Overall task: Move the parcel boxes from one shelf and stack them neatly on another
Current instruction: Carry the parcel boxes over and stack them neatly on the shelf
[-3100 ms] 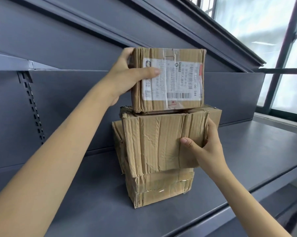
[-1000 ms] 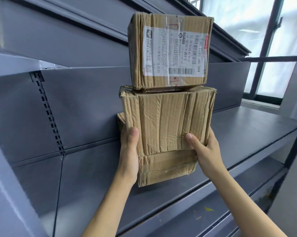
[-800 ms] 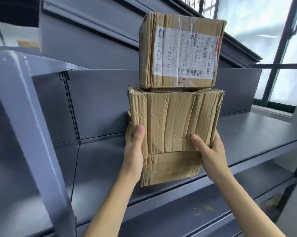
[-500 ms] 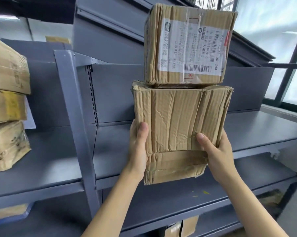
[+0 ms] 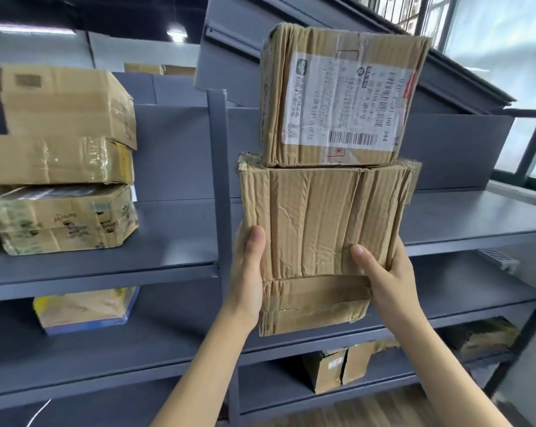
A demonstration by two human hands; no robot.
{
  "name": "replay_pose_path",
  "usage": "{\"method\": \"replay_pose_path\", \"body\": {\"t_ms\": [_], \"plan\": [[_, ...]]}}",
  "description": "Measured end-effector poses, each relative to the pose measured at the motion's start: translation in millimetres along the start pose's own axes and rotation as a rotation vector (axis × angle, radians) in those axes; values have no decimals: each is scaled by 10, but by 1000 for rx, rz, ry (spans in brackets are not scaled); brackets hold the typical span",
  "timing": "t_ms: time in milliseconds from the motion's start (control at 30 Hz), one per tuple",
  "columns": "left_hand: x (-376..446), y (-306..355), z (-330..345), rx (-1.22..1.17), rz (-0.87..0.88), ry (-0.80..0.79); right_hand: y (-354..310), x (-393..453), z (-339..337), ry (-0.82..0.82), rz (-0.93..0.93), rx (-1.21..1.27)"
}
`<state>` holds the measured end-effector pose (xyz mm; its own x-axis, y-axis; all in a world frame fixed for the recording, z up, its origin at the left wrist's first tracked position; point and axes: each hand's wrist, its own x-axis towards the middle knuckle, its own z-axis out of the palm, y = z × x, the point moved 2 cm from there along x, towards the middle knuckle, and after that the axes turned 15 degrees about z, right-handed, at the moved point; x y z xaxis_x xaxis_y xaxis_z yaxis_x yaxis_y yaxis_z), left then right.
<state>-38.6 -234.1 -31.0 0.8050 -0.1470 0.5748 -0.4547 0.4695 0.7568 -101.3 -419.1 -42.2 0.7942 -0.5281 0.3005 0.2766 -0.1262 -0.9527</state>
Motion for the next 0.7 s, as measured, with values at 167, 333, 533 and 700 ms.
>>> {"method": "replay_pose_path", "body": {"t_ms": [167,333,533,700], "plan": [[-371,354,-492,16,-28,7,-31,-556,396,-25,43,23],[-756,731,-1096,65,-39,61,1,-1131,925,-70,59,41],[-1139,1187,-1797,120,-52,178,-11,-1665,1602,-170,87,64],[-1300,1487,-2361,152,-34,253,-61,-1897,2203,-266,103,80]]}}
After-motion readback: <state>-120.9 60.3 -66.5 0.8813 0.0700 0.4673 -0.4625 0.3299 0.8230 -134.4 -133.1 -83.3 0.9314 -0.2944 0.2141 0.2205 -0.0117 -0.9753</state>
